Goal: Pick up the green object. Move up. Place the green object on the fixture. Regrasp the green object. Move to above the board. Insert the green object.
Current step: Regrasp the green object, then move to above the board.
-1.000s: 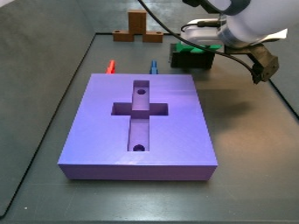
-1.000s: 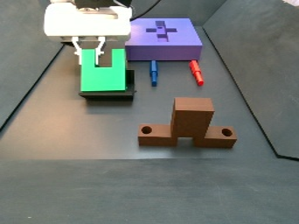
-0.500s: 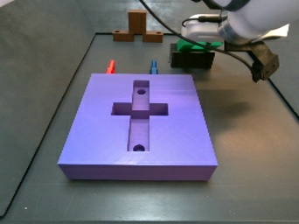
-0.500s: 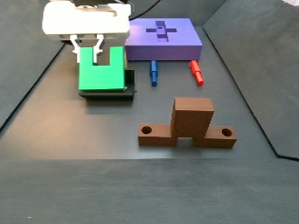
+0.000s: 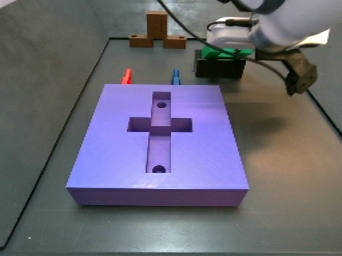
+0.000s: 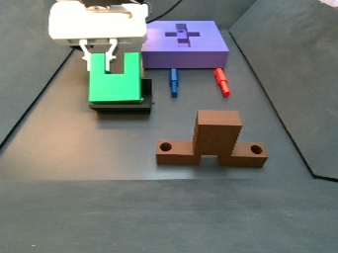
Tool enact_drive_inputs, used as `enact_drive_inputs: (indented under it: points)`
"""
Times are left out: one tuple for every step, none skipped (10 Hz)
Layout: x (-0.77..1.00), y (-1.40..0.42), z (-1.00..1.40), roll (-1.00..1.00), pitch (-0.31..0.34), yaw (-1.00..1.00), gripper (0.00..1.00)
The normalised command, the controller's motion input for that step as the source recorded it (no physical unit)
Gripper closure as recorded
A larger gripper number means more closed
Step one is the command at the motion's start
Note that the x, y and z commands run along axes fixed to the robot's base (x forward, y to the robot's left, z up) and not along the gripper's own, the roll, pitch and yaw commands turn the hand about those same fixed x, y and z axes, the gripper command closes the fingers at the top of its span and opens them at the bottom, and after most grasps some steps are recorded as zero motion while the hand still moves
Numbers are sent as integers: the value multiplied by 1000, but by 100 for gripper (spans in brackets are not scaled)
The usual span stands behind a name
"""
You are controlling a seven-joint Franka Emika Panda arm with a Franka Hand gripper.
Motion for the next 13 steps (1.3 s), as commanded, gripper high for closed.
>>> enact_drive_inputs:
  points:
    - [0, 0, 0, 0, 0, 0, 100]
    - [0, 0, 0, 0, 0, 0, 100]
    - [0, 0, 1400, 0, 0, 0, 100]
    - [11, 4, 1400, -65, 26, 13, 100]
    - [-12, 3, 1400, -113, 28, -3, 100]
    - [-11, 21, 1400, -78, 10, 10, 100]
    - [2, 7, 1400, -42, 27, 10, 100]
    - [1, -6, 1400, -9, 39, 6, 100]
    - [5, -1, 1400, -14, 42, 10, 100]
    - [18, -4, 1400, -18, 52, 13, 100]
    - [24, -13, 645, -10, 68, 16, 100]
    - [-1267, -1400, 290, -1000, 61, -21, 100]
    - [-1264, -1400, 233, -1000, 61, -18, 100]
